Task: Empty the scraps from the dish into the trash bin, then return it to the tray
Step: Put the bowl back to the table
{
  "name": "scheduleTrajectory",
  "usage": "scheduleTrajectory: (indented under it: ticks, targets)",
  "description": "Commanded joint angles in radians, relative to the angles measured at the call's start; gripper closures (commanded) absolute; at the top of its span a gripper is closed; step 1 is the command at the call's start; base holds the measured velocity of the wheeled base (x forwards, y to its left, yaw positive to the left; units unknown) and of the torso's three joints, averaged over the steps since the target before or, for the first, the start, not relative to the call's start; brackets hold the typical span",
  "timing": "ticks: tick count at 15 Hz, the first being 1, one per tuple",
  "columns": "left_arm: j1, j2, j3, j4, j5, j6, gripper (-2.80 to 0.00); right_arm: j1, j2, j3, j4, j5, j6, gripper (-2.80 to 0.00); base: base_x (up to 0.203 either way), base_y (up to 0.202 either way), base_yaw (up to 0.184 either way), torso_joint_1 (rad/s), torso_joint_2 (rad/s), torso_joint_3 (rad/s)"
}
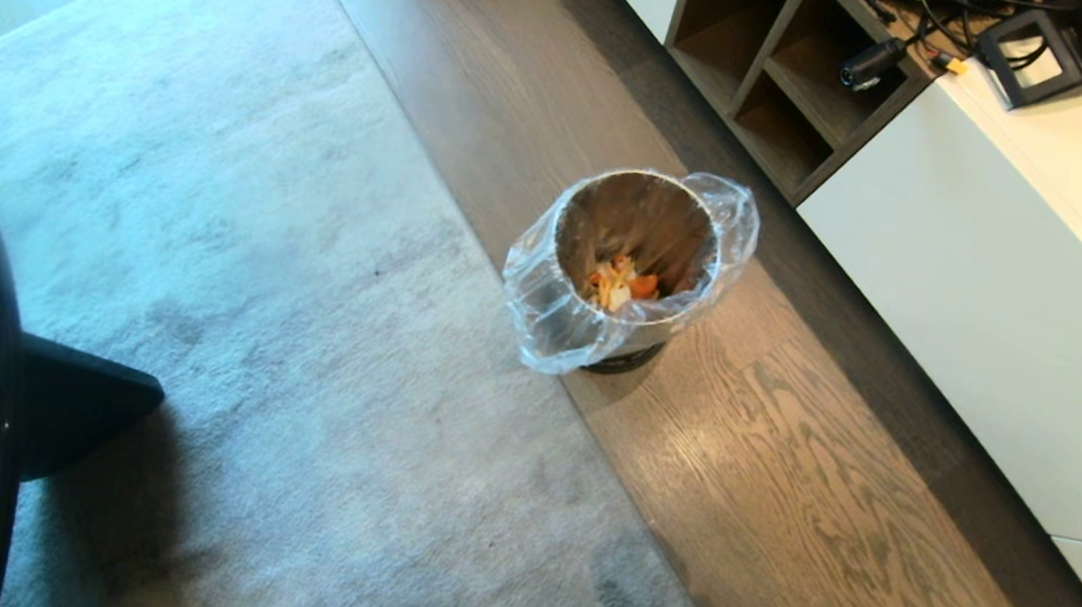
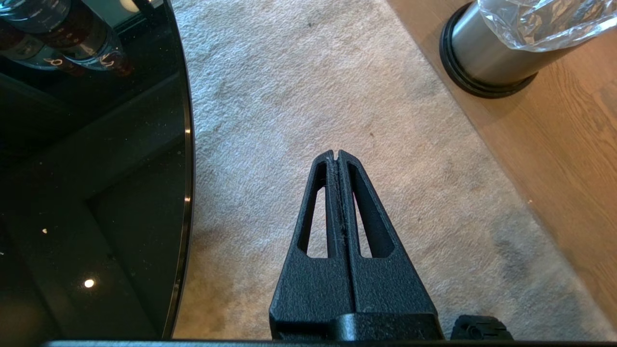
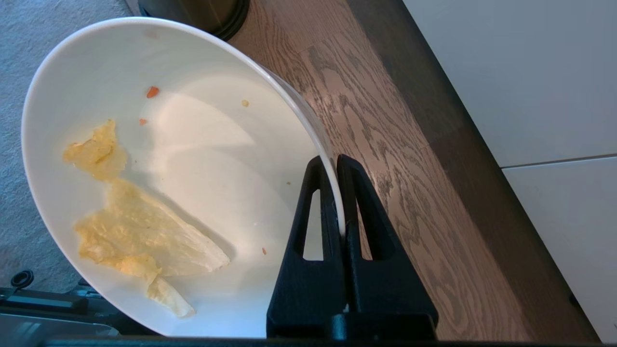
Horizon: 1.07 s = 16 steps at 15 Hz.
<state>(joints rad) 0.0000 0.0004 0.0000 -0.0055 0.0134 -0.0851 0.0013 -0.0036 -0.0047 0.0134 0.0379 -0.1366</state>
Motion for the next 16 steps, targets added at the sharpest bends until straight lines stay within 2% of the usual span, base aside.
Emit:
scheduleTrajectory:
  ticks: [1, 5, 16]
  targets:
    - [0.000, 0.000, 0.000, -0.001, 0.000, -0.001, 0.00, 0.000, 0.004, 0.000, 0.000, 0.000, -0.001, 0.00, 0.000, 0.000, 0.000, 0.000, 0.00, 0.000]
    - [0.000, 0.000, 0.000, -0.001, 0.000, -0.001, 0.00, 0.000, 0.004, 0.000, 0.000, 0.000, -0.001, 0.00, 0.000, 0.000, 0.000, 0.002, 0.00, 0.076]
    - [0.000, 0.000, 0.000, -0.001, 0.000, -0.004, 0.00, 0.000, 0.004, 0.002, 0.000, 0.000, -0.001, 0.00, 0.000, 0.000, 0.000, 0.004, 0.00, 0.199]
